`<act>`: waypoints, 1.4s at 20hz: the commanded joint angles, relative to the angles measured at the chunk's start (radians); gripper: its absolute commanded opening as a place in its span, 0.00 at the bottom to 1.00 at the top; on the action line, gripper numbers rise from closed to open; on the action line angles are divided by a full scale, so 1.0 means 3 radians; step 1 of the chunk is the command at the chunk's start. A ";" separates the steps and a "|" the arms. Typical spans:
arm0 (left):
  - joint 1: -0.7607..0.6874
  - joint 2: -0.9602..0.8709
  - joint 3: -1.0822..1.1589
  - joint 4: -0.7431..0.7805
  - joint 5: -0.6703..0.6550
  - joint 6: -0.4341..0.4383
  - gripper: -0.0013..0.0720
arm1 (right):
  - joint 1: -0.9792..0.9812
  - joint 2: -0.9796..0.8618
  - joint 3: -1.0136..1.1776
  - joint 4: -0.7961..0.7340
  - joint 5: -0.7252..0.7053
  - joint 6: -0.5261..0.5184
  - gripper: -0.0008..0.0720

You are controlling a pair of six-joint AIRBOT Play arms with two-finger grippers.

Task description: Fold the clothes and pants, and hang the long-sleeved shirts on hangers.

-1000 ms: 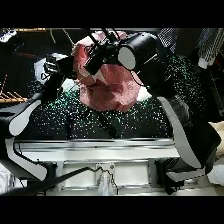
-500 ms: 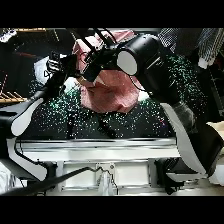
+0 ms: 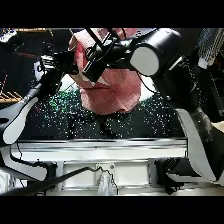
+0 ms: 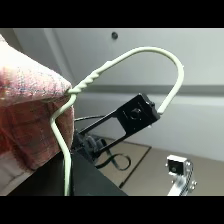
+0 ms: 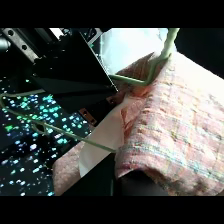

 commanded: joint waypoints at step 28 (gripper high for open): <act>-0.0081 0.0037 0.0000 0.0211 -0.0004 0.0149 0.03 | -0.1244 0.0286 -0.0361 0.0444 -0.0337 -0.2706 0.91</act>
